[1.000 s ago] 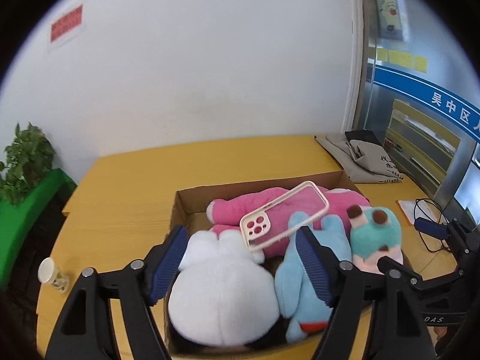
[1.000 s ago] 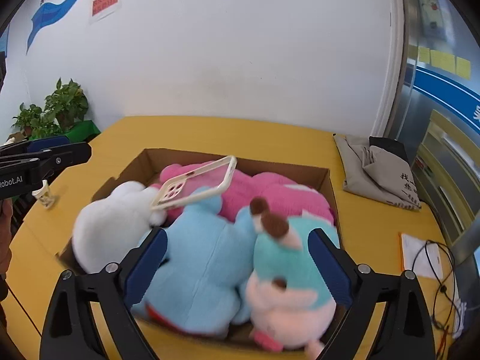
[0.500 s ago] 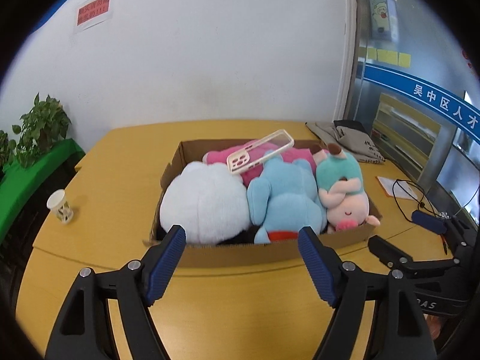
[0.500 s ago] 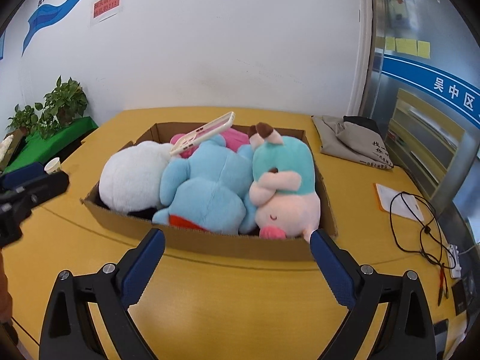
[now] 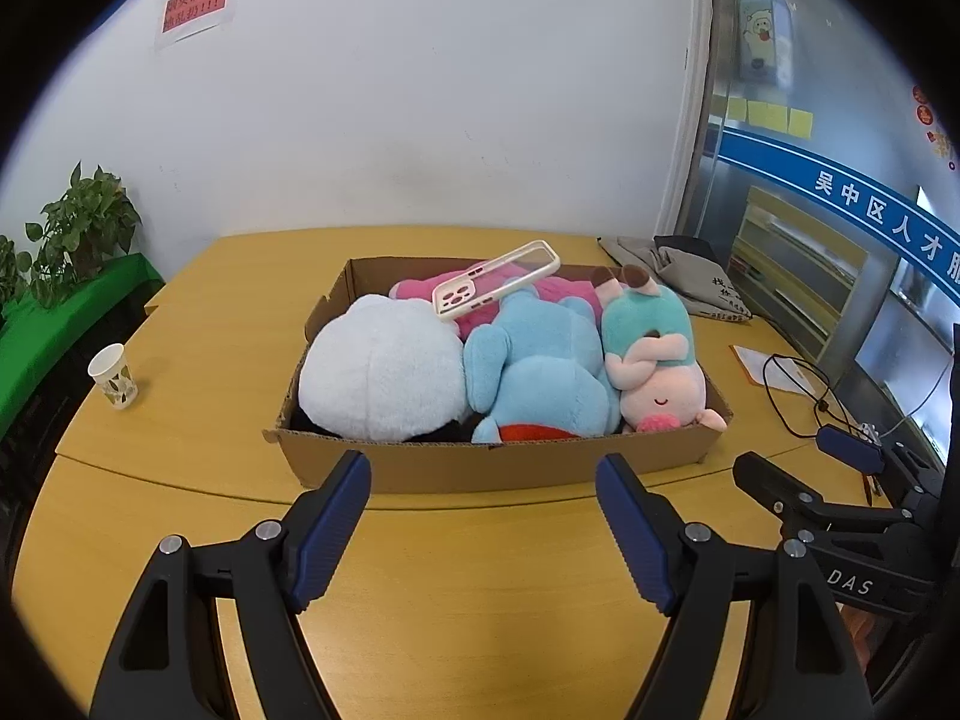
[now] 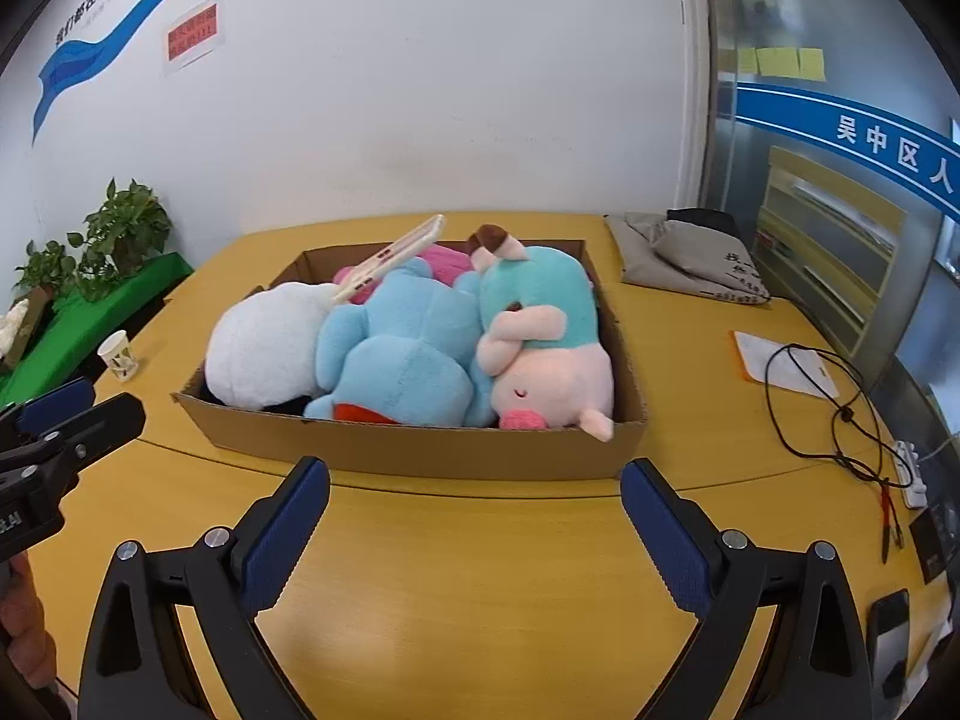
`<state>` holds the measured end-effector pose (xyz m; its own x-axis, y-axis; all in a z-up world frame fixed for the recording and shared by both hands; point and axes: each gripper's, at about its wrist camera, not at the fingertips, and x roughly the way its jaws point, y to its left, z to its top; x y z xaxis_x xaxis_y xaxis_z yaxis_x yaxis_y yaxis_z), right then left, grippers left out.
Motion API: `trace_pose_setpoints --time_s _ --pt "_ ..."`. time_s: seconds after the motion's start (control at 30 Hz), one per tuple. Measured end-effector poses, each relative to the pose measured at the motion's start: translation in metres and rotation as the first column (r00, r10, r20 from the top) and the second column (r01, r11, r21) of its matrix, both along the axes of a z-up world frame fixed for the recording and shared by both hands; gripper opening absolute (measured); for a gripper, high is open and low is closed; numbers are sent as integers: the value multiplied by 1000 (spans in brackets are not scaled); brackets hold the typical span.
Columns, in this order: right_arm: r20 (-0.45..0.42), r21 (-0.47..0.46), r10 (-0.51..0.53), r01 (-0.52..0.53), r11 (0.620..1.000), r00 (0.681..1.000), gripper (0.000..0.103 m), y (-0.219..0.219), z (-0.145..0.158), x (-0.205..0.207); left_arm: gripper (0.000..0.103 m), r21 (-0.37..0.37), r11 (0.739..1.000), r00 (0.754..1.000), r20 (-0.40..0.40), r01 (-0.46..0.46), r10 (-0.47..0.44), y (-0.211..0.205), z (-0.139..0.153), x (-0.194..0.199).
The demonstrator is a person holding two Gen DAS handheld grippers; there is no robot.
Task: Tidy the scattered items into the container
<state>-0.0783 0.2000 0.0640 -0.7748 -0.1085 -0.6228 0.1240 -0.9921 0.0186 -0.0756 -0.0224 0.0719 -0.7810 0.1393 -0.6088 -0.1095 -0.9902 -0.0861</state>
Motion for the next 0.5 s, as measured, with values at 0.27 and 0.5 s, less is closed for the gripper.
trace_pose_setpoints --time_s 0.27,0.5 --pt "2 8 -6 6 1000 1000 100 3 -4 4 77 -14 1000 1000 4 1 -1 7 -6 5" --pt "0 18 -4 4 1000 1000 100 2 -7 2 77 -19 1000 1000 7 -15 15 7 -9 2"
